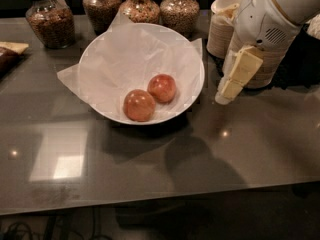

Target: Pick apple from white bowl

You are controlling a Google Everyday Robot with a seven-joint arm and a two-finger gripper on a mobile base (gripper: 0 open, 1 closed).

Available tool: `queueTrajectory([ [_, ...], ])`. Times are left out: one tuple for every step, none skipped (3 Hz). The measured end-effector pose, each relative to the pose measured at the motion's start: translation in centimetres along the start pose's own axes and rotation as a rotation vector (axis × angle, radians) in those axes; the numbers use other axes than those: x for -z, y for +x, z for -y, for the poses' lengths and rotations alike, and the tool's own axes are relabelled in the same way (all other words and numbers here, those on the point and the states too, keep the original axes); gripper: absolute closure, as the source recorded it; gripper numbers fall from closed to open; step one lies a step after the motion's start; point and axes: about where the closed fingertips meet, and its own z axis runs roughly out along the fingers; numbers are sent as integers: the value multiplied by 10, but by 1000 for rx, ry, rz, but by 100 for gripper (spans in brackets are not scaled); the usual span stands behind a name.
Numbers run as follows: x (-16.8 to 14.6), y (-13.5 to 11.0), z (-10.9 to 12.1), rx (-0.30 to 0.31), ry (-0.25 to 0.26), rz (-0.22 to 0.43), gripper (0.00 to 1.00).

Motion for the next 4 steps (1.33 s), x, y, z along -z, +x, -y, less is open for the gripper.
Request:
queueTrajectory([
  [-1, -2, 0, 5, -3, 10, 0],
  [-7, -6, 1, 3, 2, 32, 0],
  [-27, -20, 16, 38, -3, 96, 0],
  [-54, -39, 28, 95, -50, 142, 0],
])
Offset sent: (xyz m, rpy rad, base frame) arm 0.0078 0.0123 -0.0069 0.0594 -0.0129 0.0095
